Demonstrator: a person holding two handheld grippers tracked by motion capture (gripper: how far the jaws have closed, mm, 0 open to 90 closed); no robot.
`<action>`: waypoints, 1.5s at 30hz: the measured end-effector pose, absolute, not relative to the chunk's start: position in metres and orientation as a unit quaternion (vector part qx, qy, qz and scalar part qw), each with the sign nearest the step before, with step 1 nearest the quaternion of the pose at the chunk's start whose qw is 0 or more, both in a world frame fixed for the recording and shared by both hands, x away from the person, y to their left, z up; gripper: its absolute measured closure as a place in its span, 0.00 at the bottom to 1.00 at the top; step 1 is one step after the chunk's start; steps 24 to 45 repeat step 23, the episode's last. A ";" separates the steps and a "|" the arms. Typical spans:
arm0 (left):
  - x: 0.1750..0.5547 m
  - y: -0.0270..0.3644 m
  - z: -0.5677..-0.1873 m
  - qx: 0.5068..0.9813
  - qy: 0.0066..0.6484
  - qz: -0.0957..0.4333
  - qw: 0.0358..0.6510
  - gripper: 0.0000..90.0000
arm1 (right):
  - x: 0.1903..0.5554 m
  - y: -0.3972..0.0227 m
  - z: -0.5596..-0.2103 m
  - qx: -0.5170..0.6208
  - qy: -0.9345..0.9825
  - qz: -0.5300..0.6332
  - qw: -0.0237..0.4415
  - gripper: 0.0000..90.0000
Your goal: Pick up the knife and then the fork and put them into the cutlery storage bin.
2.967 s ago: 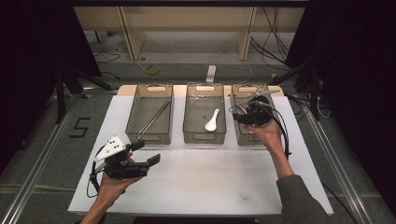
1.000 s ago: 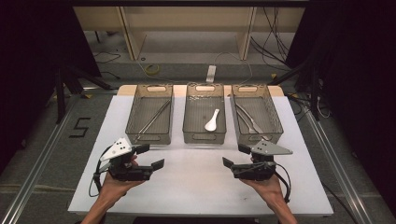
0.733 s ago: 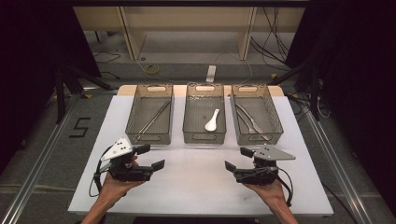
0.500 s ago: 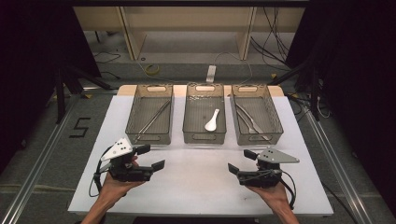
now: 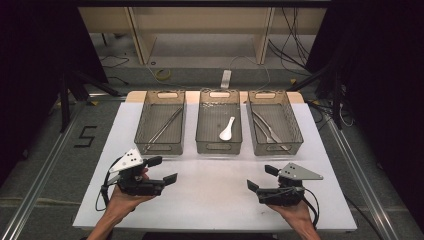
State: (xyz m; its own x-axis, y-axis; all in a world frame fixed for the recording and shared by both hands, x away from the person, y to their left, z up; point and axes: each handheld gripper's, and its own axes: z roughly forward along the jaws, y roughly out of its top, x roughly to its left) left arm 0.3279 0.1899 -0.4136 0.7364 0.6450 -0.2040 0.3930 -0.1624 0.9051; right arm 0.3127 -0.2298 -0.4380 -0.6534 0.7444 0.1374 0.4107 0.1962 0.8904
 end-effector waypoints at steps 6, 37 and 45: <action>0.328 0.190 -0.414 0.755 0.343 0.115 0.547 0.17 | 0.313 -0.231 -0.438 0.386 0.754 0.505 0.166 0.19; 0.328 0.190 -0.414 0.754 0.343 0.114 0.548 0.17 | 0.313 -0.231 -0.437 0.387 0.751 0.506 0.172 0.19; 0.328 0.190 -0.414 0.754 0.343 0.114 0.548 0.17 | 0.313 -0.231 -0.437 0.387 0.751 0.506 0.172 0.19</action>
